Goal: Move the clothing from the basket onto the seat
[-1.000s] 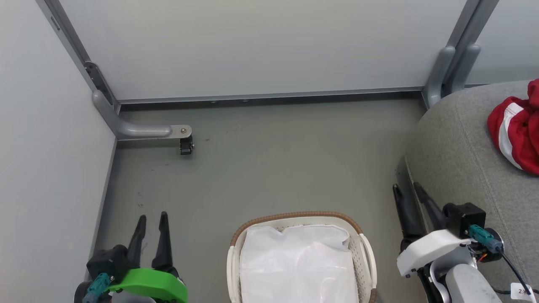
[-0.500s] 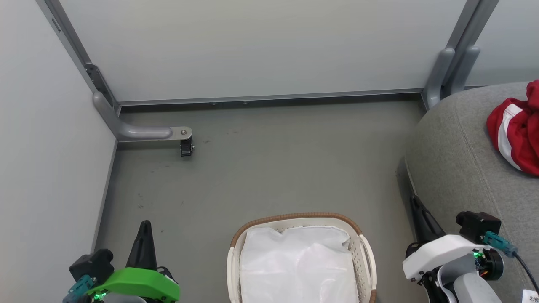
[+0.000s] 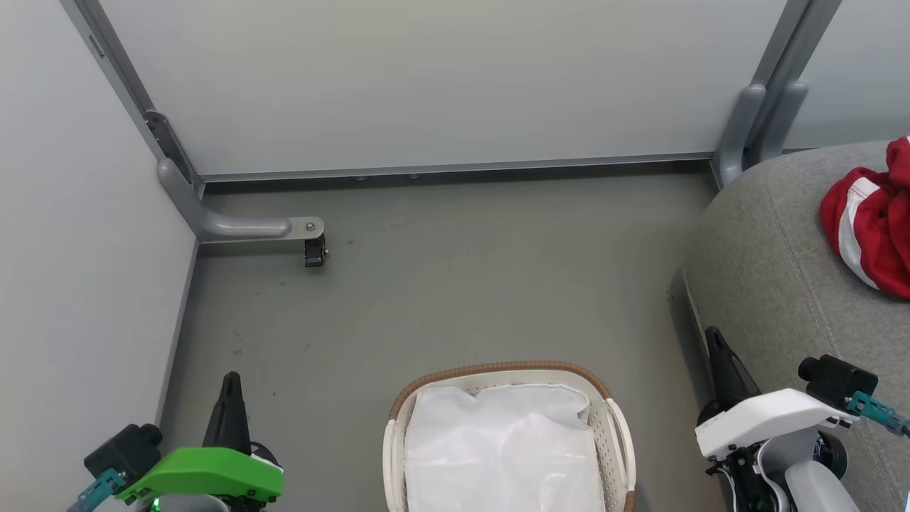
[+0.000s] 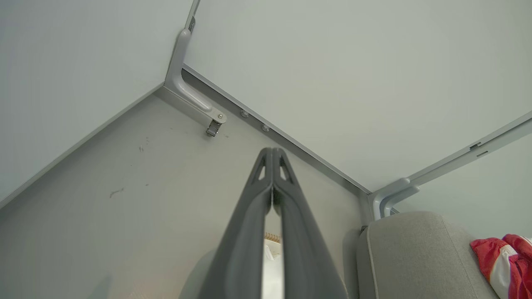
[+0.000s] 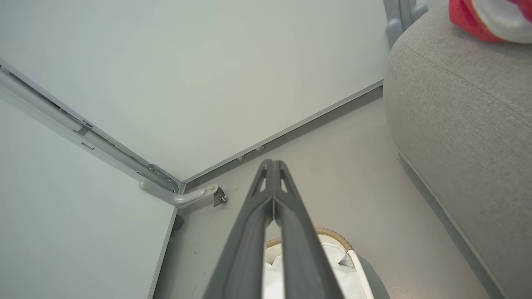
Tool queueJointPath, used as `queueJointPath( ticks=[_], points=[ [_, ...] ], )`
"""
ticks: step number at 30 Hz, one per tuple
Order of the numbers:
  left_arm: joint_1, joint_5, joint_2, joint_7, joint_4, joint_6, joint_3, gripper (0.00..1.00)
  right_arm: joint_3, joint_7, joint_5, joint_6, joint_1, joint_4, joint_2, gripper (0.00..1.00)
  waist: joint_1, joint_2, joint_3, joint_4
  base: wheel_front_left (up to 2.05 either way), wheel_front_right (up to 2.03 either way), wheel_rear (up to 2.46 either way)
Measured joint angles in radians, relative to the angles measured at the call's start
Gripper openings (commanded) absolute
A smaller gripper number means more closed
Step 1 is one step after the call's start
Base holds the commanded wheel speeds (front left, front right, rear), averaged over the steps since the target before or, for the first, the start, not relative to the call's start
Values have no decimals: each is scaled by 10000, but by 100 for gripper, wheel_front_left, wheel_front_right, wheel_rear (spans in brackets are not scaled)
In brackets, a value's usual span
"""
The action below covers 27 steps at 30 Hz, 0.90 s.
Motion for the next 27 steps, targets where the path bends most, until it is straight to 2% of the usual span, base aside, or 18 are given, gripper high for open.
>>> queueJointPath(
  ticks=[27],
  points=[
    [-124, -3160, 0, 905, -355, -102, 537, 0, -359, 915, 3532, 0, 155, -495, -23, 0, 0, 0, -126, -21, 0, 0, 0]
  ],
)
